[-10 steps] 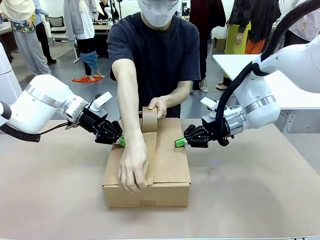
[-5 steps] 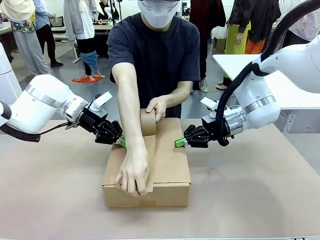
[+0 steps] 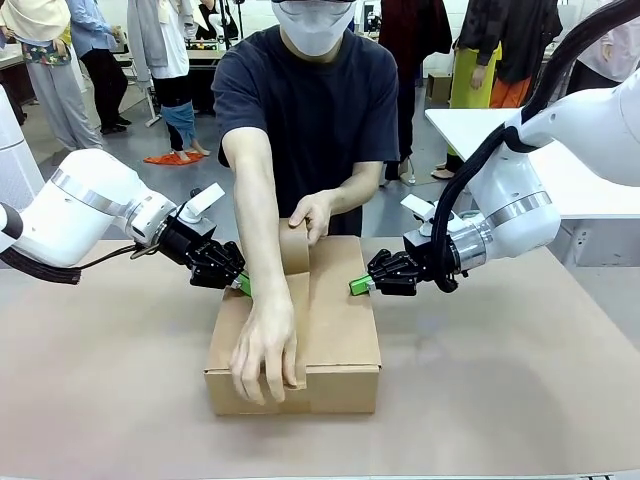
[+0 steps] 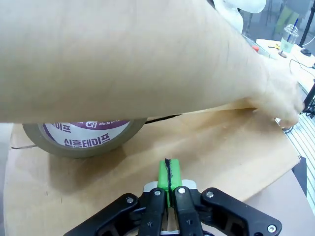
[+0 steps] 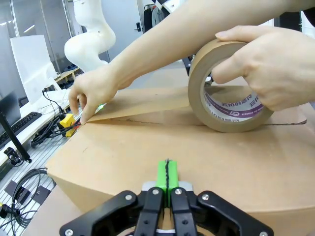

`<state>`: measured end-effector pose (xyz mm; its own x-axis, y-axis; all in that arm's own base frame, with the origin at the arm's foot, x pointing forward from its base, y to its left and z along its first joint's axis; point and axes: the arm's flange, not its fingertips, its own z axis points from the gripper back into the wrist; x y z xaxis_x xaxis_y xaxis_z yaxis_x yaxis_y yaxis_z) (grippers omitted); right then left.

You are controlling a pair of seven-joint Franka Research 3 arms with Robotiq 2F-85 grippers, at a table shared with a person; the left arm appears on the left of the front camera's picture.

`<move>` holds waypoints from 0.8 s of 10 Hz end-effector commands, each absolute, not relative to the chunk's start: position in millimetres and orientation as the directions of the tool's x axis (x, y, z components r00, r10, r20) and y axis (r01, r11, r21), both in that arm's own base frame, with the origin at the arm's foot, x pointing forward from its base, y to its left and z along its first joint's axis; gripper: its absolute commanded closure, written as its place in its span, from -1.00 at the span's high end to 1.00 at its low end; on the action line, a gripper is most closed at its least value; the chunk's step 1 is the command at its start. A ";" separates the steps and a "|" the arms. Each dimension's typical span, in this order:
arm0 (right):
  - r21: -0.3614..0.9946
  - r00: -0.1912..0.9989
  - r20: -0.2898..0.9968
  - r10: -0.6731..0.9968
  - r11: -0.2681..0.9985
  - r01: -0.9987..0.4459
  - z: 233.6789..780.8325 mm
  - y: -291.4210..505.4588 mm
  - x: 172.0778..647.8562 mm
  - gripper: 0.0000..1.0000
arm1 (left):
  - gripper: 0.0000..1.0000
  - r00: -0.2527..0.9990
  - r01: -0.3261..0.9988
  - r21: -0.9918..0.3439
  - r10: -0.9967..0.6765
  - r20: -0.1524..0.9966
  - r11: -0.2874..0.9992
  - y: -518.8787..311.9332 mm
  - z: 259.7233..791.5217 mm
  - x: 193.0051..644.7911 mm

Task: Wrap the clocks to prevent damage.
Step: After the human seals the box with tape, release both hands from the side flaps of the Package Box.

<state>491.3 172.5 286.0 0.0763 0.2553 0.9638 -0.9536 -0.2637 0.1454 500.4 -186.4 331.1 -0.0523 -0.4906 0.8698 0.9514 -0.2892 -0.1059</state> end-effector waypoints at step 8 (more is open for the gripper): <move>0.153 0.084 0.962 0.259 -0.257 -0.954 283.0 173.3 491.3 -0.98 | -0.99 -0.049 0.950 -0.111 -0.492 0.869 -0.291 -187.4 327.3 502.1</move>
